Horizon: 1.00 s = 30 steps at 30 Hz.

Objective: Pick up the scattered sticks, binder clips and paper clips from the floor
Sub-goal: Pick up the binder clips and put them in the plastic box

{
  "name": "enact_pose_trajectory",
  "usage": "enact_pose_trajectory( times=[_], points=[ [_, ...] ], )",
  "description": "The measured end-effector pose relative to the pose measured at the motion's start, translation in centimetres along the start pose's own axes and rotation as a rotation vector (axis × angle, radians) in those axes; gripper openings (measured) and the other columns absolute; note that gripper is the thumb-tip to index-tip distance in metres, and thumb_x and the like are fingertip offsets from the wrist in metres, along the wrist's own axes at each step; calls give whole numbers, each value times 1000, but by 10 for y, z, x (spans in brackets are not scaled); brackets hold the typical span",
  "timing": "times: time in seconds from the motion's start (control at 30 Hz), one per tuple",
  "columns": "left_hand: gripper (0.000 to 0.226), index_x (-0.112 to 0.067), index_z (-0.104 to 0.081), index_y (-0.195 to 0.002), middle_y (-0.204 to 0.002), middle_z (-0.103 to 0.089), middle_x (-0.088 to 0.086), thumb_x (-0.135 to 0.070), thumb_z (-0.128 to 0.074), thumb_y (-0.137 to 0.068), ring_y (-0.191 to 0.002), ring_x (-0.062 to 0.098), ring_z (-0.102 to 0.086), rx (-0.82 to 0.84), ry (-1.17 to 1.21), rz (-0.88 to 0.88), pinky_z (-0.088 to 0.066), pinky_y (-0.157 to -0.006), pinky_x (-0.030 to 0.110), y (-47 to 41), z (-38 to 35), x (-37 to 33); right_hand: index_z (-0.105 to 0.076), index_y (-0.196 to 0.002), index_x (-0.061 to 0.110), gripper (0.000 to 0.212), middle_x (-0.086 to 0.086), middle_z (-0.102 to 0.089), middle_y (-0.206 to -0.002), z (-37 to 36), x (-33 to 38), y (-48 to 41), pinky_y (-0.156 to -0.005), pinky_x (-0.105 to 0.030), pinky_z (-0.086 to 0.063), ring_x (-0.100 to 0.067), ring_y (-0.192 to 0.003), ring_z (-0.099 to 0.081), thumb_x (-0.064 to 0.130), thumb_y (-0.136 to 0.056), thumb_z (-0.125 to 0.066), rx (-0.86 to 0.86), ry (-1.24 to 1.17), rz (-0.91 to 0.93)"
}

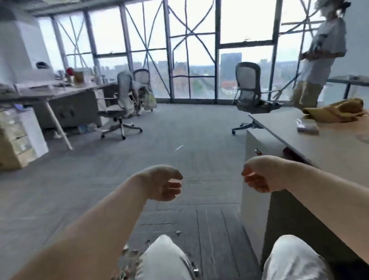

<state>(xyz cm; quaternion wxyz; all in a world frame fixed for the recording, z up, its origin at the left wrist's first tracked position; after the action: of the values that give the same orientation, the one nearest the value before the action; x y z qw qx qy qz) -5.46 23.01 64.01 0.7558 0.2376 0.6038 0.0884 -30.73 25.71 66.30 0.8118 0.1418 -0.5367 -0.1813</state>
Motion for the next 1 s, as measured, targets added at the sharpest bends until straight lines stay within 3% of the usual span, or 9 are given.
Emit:
enact_pose_trajectory(
  times=[0.17, 0.33, 0.4, 0.47, 0.53, 0.63, 0.73, 0.87, 1.0],
  points=[
    [11, -16, -50, -86, -76, -50, 1, -18, -46, -96, -64, 14, -51, -207, -5, 103, -41, -61, 24, -35, 55, 32, -54, -76, 11, 14, -4, -54, -63, -81, 9, -79, -48, -20, -33, -14, -50, -47, 9, -89, -50, 85, 218, 59],
    [16, -4, -59, -105, -87, -55, 8, -14, -49, -96, -73, 18, -55, -338, 58, 219, -47, -70, 29, -91, 111, 114, -53, -75, 9, 13, -5, -51, -60, -174, -47, -178, -46, -18, -31, -13, -42, -44, 6, -87, -48, 264, 392, -74],
    [16, -4, -59, -103, -85, -53, 8, -13, -47, -97, -68, 17, -52, -373, 125, 298, -45, -63, 27, -118, 130, 157, -54, -77, 7, 13, -6, -49, -60, -209, -76, -218, -46, -18, -31, -15, -43, -43, 4, -86, -45, 300, 494, -116],
    [16, -8, -58, -88, -73, -50, 5, -10, -45, -97, -57, 15, -46, -408, 199, 382, -39, -51, 22, -148, 144, 199, -56, -81, 3, 15, -11, -54, -65, -249, -108, -259, -50, -23, -38, -20, -50, -50, 2, -88, -43, 369, 653, -108],
    [22, -12, -53, -77, -64, -44, 2, -8, -43, -96, -52, 13, -40, -445, 272, 451, -31, -44, 17, -182, 155, 244, -63, -98, -3, 19, -17, -63, -88, -284, -138, -299, -65, -31, -47, -26, -77, -60, 3, -91, -47, 490, 882, -119],
    [19, -14, -51, -79, -64, -44, 2, -8, -44, -96, -50, 13, -42, -517, 312, 549, -27, -46, 19, -234, 165, 315, -64, -110, 0, 26, -13, -63, -96, -327, -148, -345, -58, -25, -43, -22, -79, -52, 10, -93, -47, 629, 1148, -92],
    [17, -14, -52, -84, -67, -46, 6, -5, -41, -95, -51, 18, -45, -552, 250, 659, -27, -49, 20, -277, 159, 391, -64, -108, 4, 26, -7, -61, -89, -383, -136, -410, -57, -23, -44, -20, -73, -55, 16, -95, -45, 631, 1006, 77],
    [28, -18, -44, -67, -77, -45, 12, 0, -39, -88, -67, 23, -40, -475, 7, 726, -29, -64, 29, -333, 136, 480, -64, -105, 7, 25, -9, -63, -99, -433, -160, -492, -68, -27, -46, -24, -87, -58, 13, -93, -43, 519, 1042, 201],
    [11, -17, -54, -101, -99, -61, 7, -14, -50, -91, -78, 28, -56, -398, -209, 766, -41, -64, 28, -384, 112, 520, -55, -118, 5, 29, -14, -60, -113, -430, -250, -540, -75, -30, -46, -27, -93, -55, 10, -91, -45, 605, 1211, 97]
  ],
)
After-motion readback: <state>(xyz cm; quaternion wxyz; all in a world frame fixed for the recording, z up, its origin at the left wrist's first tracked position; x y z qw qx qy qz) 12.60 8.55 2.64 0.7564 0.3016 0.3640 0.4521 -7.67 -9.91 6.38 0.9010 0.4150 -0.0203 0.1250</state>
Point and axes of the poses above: each hand's wrist, its own y-axis away from the middle knuckle, its own z-axis out of the back of the hand, x = y × z, the point moved 3 cm from there along -y, towards the middle knuckle
